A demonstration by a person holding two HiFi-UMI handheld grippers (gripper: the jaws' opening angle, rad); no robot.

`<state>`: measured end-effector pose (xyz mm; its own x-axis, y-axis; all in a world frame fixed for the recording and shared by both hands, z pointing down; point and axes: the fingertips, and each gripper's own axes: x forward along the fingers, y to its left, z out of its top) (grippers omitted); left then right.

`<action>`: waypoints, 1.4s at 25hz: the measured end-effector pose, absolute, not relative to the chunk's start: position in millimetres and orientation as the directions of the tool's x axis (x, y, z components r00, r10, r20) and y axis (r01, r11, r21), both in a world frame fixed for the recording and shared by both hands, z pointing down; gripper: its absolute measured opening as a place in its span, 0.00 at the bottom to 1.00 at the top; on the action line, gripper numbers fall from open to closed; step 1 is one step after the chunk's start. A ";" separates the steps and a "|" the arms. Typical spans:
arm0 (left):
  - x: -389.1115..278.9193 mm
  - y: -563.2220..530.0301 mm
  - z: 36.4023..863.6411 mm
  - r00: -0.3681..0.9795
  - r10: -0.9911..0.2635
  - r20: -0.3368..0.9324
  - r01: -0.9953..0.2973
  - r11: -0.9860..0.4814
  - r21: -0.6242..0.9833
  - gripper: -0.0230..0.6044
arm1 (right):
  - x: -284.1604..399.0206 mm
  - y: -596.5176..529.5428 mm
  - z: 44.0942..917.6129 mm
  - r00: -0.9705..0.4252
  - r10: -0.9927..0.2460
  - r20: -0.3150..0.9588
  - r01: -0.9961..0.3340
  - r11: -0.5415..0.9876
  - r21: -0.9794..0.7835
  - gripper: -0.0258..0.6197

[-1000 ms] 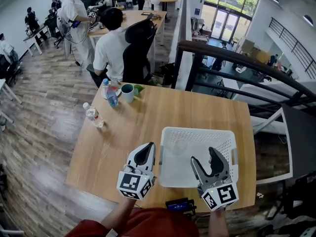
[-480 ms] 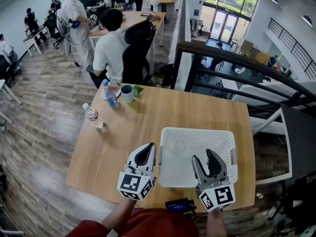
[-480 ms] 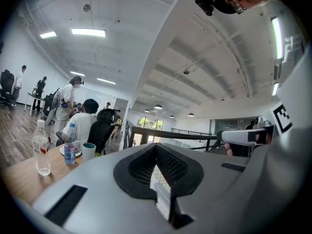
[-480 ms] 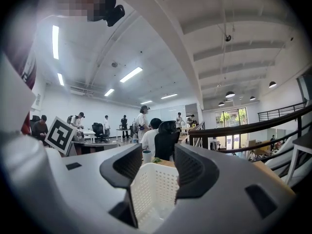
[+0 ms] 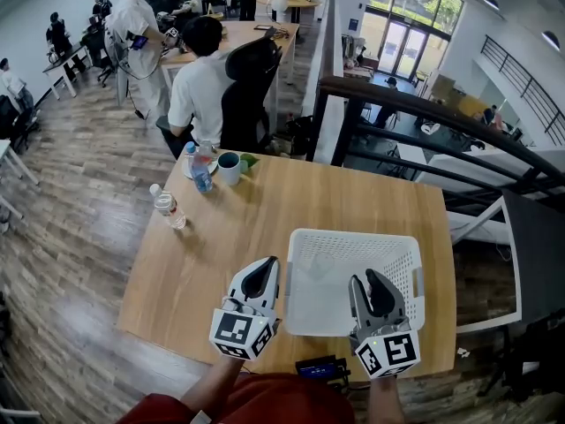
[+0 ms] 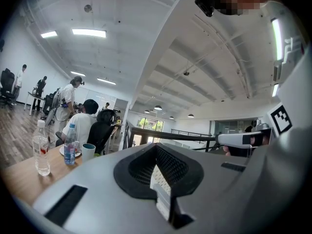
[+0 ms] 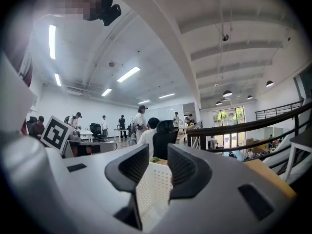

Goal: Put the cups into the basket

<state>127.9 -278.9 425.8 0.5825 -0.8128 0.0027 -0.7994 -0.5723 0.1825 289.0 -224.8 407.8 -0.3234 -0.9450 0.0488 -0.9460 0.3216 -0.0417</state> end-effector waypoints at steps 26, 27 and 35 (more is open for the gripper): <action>132.0 -276.3 422.9 0.590 -0.808 0.001 -0.795 -0.581 0.172 0.05 | 299.4 -227.4 412.1 -0.247 -0.967 0.059 -0.969 0.245 -0.040 0.06; 132.2 -276.3 422.9 0.590 -0.807 0.000 -0.795 -0.582 0.171 0.05 | 299.6 -227.7 412.7 -0.245 -0.967 0.062 -0.969 0.243 -0.040 0.06; 132.5 -276.1 421.8 0.588 -0.809 -0.001 -0.797 -0.580 0.167 0.05 | 300.7 -228.9 414.3 -0.246 -0.967 0.064 -0.969 0.243 -0.041 0.06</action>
<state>132.5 -276.1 421.8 0.5880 -0.8089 -0.0013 -0.7975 -0.5799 0.1666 300.7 -228.9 414.3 -0.2455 -0.9673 0.0640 -0.9691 0.2433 -0.0409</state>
